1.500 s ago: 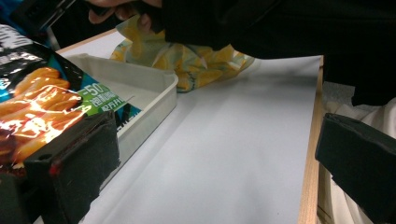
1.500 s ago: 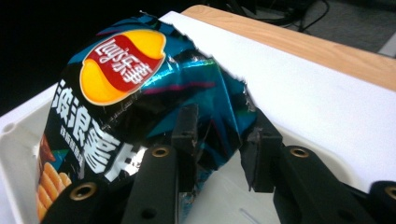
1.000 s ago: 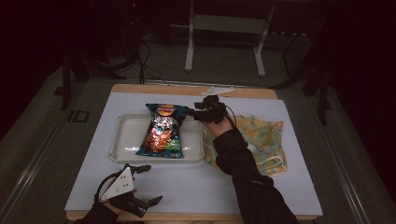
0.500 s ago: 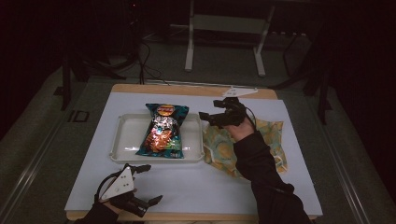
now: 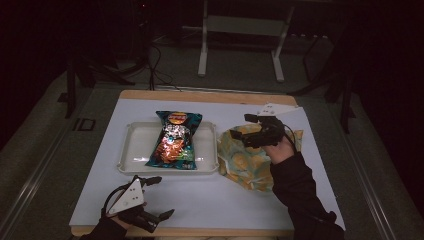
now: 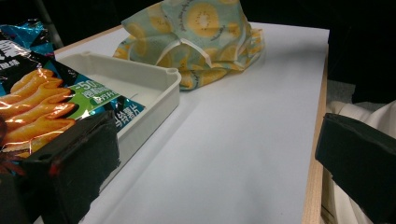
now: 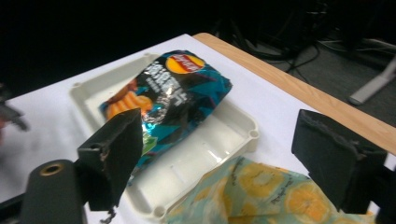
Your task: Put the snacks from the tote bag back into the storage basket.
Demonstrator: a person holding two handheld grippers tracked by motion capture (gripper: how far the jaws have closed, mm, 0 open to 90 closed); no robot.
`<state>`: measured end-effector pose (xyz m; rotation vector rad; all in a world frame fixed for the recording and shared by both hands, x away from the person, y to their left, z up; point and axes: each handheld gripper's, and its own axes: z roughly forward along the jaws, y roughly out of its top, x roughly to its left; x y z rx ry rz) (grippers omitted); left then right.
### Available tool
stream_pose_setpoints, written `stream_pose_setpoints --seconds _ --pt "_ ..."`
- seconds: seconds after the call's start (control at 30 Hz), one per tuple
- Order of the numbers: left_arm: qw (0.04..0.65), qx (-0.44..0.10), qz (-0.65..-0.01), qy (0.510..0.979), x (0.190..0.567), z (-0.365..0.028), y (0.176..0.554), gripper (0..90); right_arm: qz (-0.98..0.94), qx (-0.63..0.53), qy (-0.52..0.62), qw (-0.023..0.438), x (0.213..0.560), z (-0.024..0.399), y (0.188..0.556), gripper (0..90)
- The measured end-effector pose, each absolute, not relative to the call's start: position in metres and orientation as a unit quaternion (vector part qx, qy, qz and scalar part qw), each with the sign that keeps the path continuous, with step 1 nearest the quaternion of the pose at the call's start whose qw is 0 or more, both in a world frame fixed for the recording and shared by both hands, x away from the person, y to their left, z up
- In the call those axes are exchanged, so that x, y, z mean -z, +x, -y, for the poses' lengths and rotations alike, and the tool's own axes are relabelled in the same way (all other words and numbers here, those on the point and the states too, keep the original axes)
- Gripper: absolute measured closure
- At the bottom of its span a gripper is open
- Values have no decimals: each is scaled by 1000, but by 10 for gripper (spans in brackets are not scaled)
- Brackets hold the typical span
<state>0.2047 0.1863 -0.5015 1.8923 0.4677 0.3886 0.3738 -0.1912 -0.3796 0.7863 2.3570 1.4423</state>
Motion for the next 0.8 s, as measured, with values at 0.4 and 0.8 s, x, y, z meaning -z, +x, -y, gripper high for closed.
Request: stream_pose_setpoints --seconds 0.4,0.8 --pt "545 -163 -197 798 502 -186 205 3 -811 -503 259 146 382 227 349 153" --pt "544 -163 -197 799 502 -185 205 2 -816 -492 248 173 391 258 327 147"
